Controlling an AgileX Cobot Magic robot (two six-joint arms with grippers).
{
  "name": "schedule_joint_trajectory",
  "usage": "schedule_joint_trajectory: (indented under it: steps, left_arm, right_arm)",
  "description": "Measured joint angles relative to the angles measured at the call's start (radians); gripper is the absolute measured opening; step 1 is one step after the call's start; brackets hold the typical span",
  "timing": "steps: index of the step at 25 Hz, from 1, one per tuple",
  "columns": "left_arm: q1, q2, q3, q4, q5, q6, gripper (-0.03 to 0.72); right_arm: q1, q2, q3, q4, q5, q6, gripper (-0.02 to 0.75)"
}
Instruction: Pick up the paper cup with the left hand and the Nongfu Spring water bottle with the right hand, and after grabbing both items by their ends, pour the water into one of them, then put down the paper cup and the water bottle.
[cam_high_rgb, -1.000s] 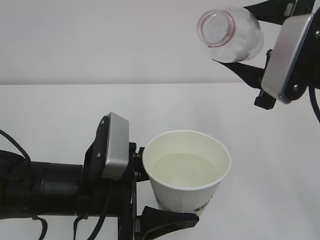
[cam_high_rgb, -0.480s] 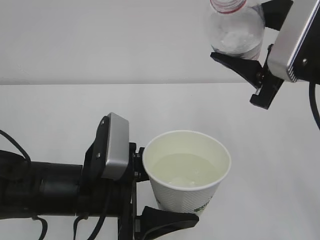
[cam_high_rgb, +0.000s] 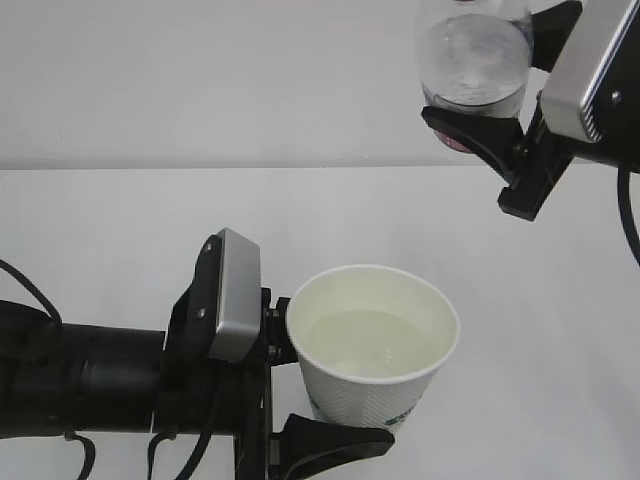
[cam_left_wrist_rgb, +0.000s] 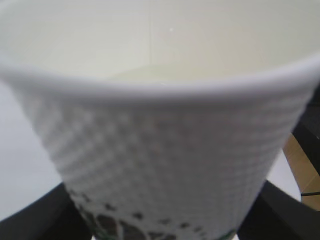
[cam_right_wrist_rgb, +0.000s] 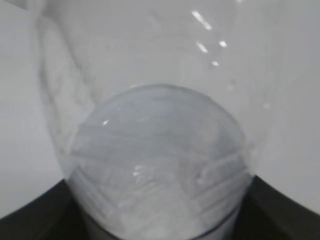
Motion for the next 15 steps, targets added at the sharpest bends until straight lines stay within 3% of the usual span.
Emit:
schedule_joint_trajectory:
  steps: [8, 15]
  left_arm:
    - [0.000, 0.000, 0.000, 0.000, 0.000, 0.000, 0.549]
    - [0.000, 0.000, 0.000, 0.000, 0.000, 0.000, 0.549]
  right_arm:
    - [0.000, 0.000, 0.059, 0.062, 0.003, 0.041, 0.512]
    - [0.000, 0.000, 0.132, 0.230, -0.059, 0.052, 0.512]
